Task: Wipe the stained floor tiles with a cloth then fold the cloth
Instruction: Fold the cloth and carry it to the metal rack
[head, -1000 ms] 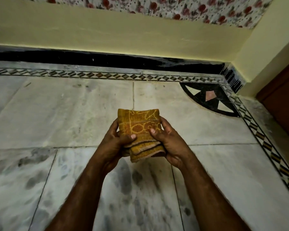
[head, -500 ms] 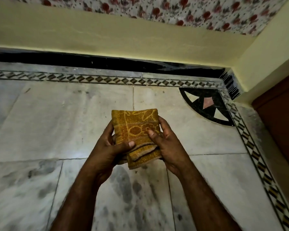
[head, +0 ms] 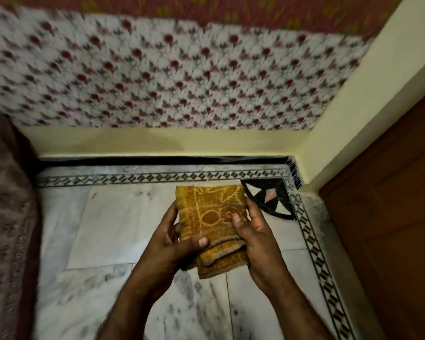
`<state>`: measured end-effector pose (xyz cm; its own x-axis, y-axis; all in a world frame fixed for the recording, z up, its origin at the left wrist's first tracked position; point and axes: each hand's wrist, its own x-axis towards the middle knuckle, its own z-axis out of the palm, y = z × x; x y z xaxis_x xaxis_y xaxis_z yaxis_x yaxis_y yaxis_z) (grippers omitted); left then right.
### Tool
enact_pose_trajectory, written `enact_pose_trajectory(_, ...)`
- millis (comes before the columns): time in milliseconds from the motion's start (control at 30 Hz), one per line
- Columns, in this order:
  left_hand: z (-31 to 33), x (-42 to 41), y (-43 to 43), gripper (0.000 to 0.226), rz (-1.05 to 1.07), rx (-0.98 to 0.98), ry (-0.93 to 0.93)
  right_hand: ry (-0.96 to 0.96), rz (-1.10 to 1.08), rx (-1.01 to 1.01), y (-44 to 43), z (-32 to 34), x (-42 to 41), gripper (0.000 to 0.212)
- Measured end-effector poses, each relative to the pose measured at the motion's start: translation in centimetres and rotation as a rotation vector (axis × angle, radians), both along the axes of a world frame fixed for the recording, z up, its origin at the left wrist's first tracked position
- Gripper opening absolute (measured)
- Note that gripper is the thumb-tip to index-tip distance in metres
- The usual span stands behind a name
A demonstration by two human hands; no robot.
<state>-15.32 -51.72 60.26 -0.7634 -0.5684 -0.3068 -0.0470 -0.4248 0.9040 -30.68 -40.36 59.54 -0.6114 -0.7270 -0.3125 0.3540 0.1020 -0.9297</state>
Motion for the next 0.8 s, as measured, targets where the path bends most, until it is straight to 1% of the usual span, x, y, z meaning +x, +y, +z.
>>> enact_pose_trajectory(67,6.3,0.3,1.5,0.079,-0.029,0.005,0.009,-0.018,-0.004,-0.016,1.8,6.5,0.3,0.036)
enact_pose_trajectory(200,16.7,1.2,5.5,0.081,-0.035,0.008,0.023,-0.056,-0.02,-0.037,5.9,17.2,1.1,0.031)
enact_pose_trajectory(267,20.5,1.7,7.6,0.082,-0.032,0.004,0.045,-0.064,-0.014,-0.056,7.7,21.2,1.8,0.028)
enact_pose_trajectory(367,25.8,2.8,10.9,0.081,-0.036,-0.02,0.075,-0.05,-0.037,-0.086,10.7,26.4,3.1,0.032)
enact_pose_trajectory(433,27.8,3.5,12.7,0.08,-0.044,-0.035,0.088,-0.032,-0.068,-0.096,12.3,28.3,3.8,0.032)
enact_pose_trajectory(533,30.6,5.3,15.6,0.08,-0.061,-0.04,0.11,-0.021,-0.093,-0.115,15.3,31.0,5.8,0.026)
enact_pose_trajectory(600,31.7,6.4,16.9,0.08,-0.084,-0.046,0.125,-0.007,-0.102,-0.126,16.8,32.2,7.0,0.023)
enact_pose_trajectory(733,33.3,9.4,19.8,0.081,-0.131,-0.055,0.146,0.029,-0.142,-0.139,20.3,33.7,10.5,0.025)
enact_pose_trajectory(800,34.1,11.1,21.4,0.077,-0.141,-0.067,0.153,0.033,-0.163,-0.149,22.0,34.3,12.6,0.024)
